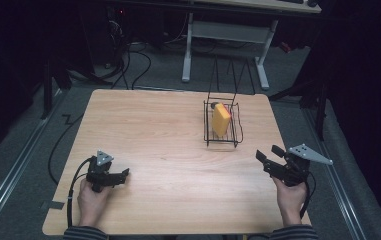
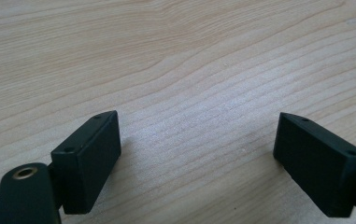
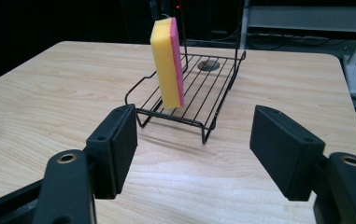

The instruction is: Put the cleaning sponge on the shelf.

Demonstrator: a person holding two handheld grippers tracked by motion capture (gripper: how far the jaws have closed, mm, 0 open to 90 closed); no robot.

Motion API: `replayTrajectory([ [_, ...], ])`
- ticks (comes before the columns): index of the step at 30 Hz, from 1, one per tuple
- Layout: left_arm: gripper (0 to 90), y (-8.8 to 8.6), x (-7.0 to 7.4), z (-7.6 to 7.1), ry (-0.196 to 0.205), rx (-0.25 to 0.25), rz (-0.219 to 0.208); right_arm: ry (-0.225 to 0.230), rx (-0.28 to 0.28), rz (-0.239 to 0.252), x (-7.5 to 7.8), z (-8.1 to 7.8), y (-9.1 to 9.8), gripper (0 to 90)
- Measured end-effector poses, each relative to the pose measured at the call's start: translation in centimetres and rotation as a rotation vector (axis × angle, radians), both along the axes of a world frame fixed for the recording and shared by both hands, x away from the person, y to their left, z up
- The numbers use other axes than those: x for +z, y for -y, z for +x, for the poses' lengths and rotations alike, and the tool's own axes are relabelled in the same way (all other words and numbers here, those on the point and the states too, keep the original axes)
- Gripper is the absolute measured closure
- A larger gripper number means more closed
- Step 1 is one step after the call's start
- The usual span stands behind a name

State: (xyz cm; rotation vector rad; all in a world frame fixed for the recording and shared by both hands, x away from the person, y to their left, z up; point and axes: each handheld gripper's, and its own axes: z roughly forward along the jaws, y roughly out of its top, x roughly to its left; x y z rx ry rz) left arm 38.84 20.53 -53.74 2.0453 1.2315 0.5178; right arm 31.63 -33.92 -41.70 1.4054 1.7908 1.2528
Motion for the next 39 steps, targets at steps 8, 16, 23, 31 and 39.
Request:
replayTrajectory([
  [8,15.6,0.0,0.0,0.0,0.0,0.0,-0.001,-0.015,-0.001,0.008,-1.0,-0.1,0.1,32.8],
  [16,15.6,0.0,0.0,0.0,0.0,0.0,0.0,-0.043,-0.007,0.021,-2.7,-0.3,0.0,32.8],
  [23,15.5,0.0,0.0,0.0,0.0,0.0,0.0,-0.047,-0.021,0.035,-3.8,-0.2,-0.1,33.2],
  [31,15.6,0.0,0.0,0.0,0.0,0.0,0.0,-0.075,-0.012,0.03,-5.4,0.6,-1.1,33.5],
  [39,15.6,0.0,0.0,0.0,0.0,0.0,0.0,-0.095,-0.016,0.024,-6.5,1.0,-1.4,33.8],
])
